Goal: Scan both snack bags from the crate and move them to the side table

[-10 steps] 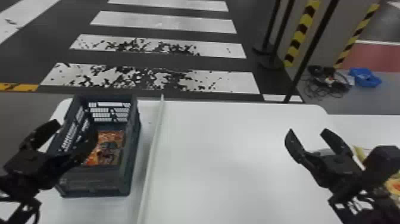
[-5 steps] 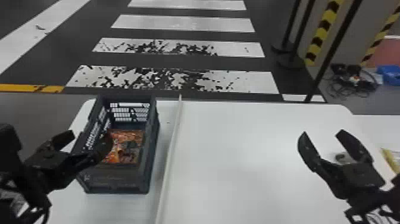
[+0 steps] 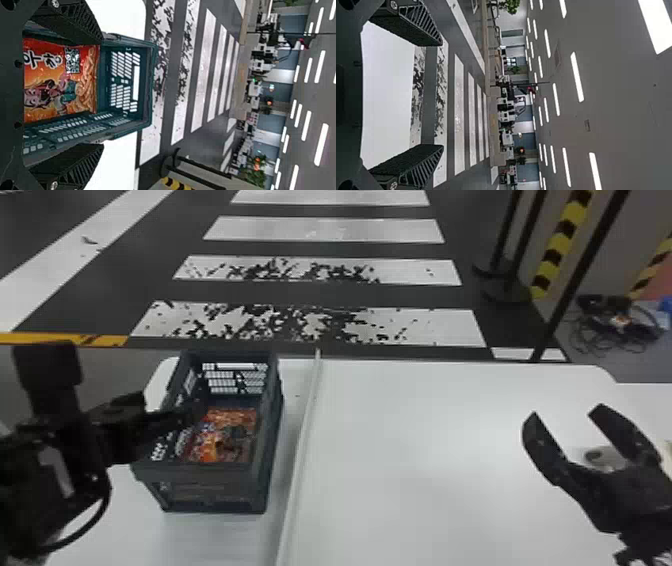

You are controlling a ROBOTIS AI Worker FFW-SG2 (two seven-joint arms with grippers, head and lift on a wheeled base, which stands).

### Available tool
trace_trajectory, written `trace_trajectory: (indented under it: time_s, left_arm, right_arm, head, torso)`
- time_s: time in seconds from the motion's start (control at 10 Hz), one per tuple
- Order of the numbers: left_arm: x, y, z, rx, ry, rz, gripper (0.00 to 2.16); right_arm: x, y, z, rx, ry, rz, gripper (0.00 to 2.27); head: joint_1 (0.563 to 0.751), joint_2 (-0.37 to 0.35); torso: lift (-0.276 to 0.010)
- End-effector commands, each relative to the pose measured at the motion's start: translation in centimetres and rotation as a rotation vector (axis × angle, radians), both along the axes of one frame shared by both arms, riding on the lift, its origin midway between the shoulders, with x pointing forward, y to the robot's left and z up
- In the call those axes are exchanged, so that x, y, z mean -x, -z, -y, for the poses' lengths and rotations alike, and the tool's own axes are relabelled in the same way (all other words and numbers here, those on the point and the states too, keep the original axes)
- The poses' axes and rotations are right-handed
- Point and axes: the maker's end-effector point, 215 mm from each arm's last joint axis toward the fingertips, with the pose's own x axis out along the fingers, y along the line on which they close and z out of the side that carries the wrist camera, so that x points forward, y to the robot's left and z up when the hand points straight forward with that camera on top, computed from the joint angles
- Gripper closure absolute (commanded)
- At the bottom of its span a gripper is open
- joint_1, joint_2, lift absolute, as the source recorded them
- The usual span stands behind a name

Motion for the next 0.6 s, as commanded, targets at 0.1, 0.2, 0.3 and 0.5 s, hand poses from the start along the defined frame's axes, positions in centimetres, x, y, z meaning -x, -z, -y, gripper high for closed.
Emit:
trace_trajectory:
  time_s: [0.1,0.2,0.3,0.5]
  left_arm:
    - [-2.9,2.0,1.0,-0.034,-0.003,-0.101,0.09]
    - [-3.6,3.1,1.9,-0.051,-0.004,-0.14,0.1]
    - [-3.6,4.6,1.8,-0.07,-0.013,-0.208,0.14]
    - [-4.7,4.6,1.7,-0.094,-0.026,-0.234,0.14]
  right_arm:
    - [0.2,-0.5,0.5,0.003,-0.004,0.015,0.08]
    - [0.3,-0.8,0.7,0.003,-0.005,0.026,0.08]
    - [0.4,-0.7,1.0,0.006,-0.005,0.029,0.08]
    - [0.2,-0.6,1.2,0.01,-0.004,0.033,0.08]
  head:
    - [0.695,0.028]
    - [0.695,0.022]
    - [0.695,0.014]
    - [0.695,0.003]
  torso:
    - [-0.095]
    - [-0.095]
    - [-0.095]
    - [-0.095]
